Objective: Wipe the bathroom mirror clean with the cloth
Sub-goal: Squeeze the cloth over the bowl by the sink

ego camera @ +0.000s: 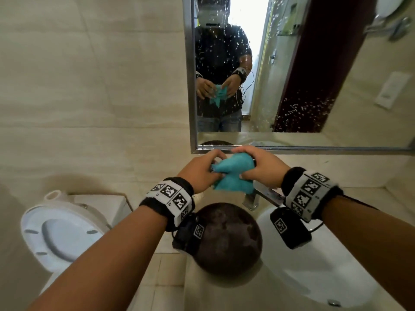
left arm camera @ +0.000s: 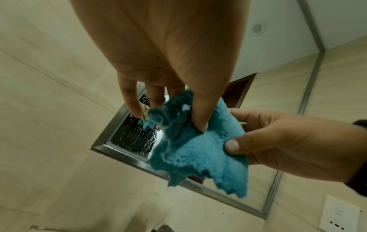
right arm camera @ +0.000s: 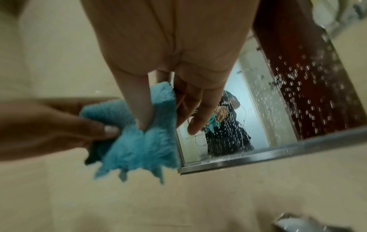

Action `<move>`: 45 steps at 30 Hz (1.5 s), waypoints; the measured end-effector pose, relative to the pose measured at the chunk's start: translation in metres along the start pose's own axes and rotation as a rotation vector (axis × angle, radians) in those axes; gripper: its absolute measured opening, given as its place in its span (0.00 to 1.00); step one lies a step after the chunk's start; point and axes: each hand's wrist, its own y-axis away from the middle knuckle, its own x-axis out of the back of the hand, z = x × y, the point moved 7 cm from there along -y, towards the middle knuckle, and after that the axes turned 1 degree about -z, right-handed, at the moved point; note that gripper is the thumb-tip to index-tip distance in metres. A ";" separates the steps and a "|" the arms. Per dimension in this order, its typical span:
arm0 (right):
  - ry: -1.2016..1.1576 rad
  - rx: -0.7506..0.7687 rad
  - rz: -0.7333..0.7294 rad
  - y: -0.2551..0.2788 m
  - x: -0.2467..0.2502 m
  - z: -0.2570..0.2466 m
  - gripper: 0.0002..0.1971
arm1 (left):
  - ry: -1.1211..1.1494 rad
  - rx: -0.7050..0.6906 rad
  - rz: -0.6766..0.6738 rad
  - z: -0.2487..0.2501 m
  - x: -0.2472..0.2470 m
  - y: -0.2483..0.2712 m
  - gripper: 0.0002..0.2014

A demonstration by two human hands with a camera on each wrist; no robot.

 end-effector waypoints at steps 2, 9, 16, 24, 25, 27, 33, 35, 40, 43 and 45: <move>0.055 0.033 0.015 0.002 0.008 -0.005 0.22 | -0.040 -0.028 0.019 0.008 0.009 -0.003 0.12; 0.090 0.067 0.127 -0.011 0.044 -0.004 0.05 | -0.105 -0.066 0.131 0.032 0.026 -0.025 0.20; -0.066 0.235 0.156 -0.019 0.092 -0.015 0.14 | -0.418 -0.125 0.172 0.083 0.030 -0.062 0.30; -0.061 0.340 0.027 -0.040 0.147 -0.030 0.10 | -0.572 -0.123 0.232 0.138 0.052 -0.098 0.15; -0.082 0.342 0.002 -0.043 0.151 -0.033 0.10 | -0.571 -0.143 0.244 0.144 0.054 -0.102 0.15; -0.111 0.376 -0.023 -0.046 0.160 -0.040 0.10 | -0.585 -0.181 0.250 0.154 0.056 -0.108 0.16; 0.105 0.506 0.163 -0.054 0.191 -0.053 0.13 | -0.500 -0.193 0.228 0.162 0.064 -0.126 0.19; 0.127 0.524 0.195 -0.057 0.196 -0.053 0.14 | -0.365 -0.165 0.129 0.158 0.060 -0.129 0.25; 0.080 0.572 0.208 -0.066 0.199 -0.056 0.17 | -0.072 -0.068 0.045 0.142 0.064 -0.140 0.30; 0.018 0.580 0.217 -0.075 0.197 -0.060 0.16 | -0.079 -0.074 0.082 0.135 0.074 -0.146 0.26; 0.003 0.574 0.220 -0.079 0.194 -0.063 0.14 | -0.085 -0.095 0.135 0.131 0.082 -0.147 0.22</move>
